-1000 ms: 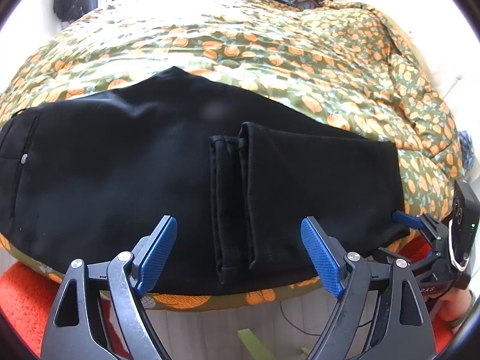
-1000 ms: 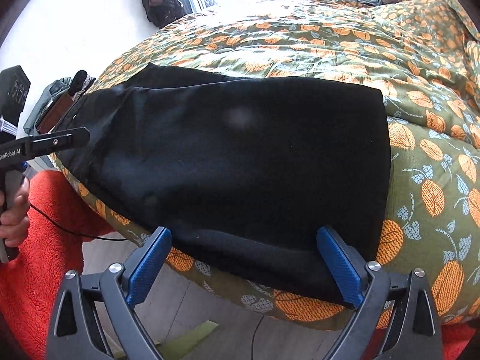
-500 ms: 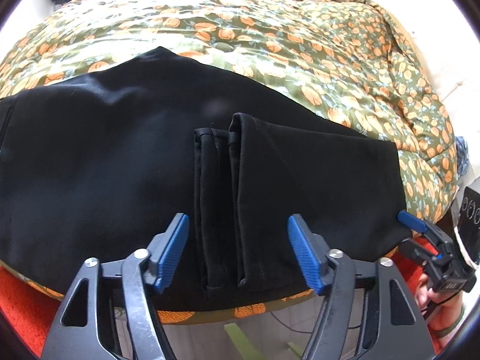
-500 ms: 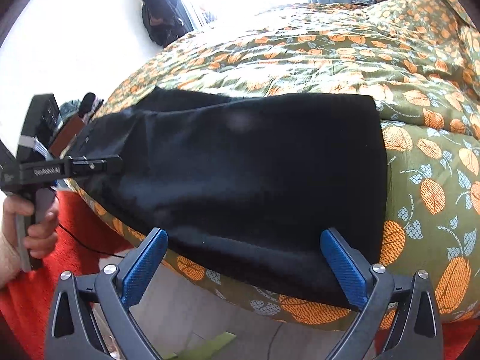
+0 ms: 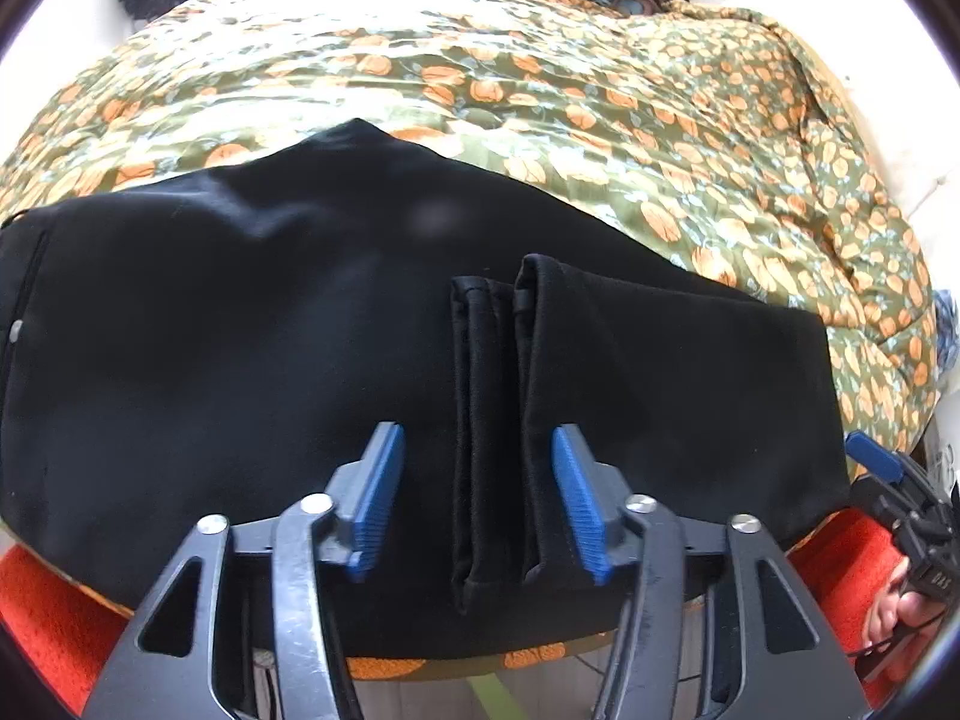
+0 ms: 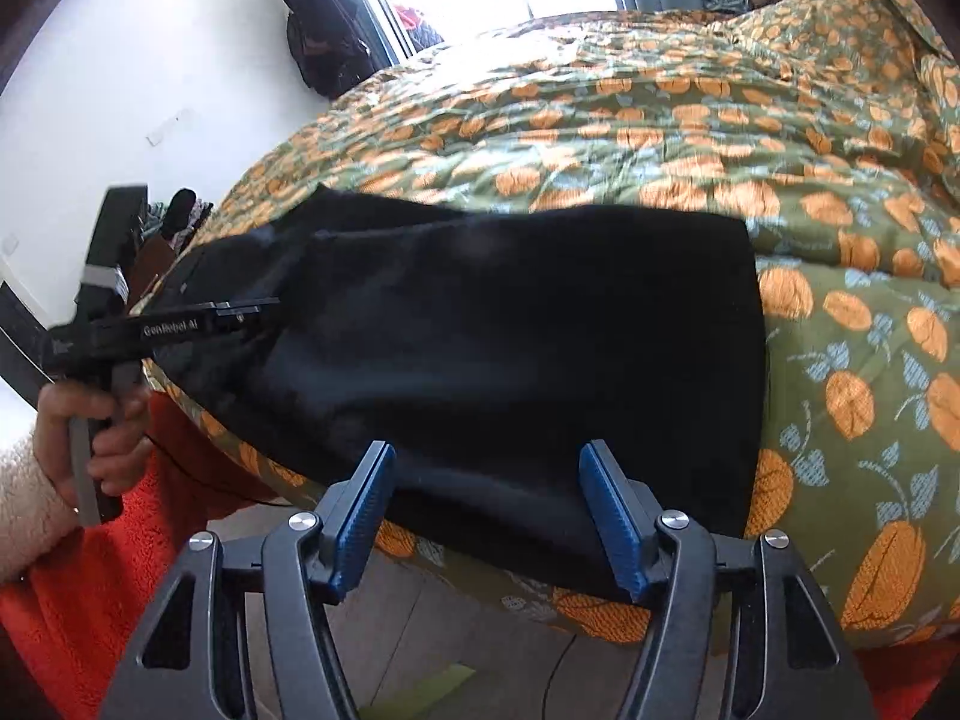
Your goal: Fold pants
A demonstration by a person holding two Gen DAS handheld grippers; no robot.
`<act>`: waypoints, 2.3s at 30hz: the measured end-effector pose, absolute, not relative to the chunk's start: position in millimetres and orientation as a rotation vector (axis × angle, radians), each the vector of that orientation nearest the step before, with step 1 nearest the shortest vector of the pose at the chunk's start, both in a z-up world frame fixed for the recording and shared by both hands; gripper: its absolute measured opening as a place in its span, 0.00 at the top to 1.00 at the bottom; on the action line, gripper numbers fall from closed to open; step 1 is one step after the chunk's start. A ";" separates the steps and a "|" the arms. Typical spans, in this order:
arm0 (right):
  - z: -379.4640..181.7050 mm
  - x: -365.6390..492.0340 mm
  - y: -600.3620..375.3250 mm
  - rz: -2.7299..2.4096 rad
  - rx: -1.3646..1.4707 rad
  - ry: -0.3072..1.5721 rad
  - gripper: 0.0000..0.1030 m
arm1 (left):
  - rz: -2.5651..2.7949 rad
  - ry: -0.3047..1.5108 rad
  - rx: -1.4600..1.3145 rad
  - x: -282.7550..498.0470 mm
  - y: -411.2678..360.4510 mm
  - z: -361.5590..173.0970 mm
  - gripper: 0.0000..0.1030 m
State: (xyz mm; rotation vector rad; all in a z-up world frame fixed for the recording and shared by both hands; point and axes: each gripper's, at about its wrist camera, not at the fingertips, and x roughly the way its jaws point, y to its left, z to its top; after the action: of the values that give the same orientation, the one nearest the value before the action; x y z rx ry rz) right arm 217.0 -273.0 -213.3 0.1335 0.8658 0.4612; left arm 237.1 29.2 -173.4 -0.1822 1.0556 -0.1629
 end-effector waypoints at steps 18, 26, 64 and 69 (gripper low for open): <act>-202.3 219.1 -287.2 0.352 0.158 0.813 0.18 | 0.153 0.944 -0.481 191.6 195.9 -130.1 0.16; -220.8 226.1 -320.8 0.260 0.225 0.865 0.14 | 0.254 0.926 -0.589 179.6 230.1 -134.2 0.15; -224.5 224.4 -315.9 0.302 0.216 0.846 0.14 | 0.476 0.889 -0.816 167.0 326.8 -158.4 0.74; -225.9 224.4 -318.6 0.294 0.228 0.850 0.14 | 0.368 0.836 -0.786 176.1 324.7 -141.7 0.89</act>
State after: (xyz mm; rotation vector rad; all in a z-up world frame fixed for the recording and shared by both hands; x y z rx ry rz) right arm 224.4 -318.6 -225.9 0.2275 0.8500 0.2937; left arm 176.1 324.7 -141.7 -0.7856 0.8361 0.3679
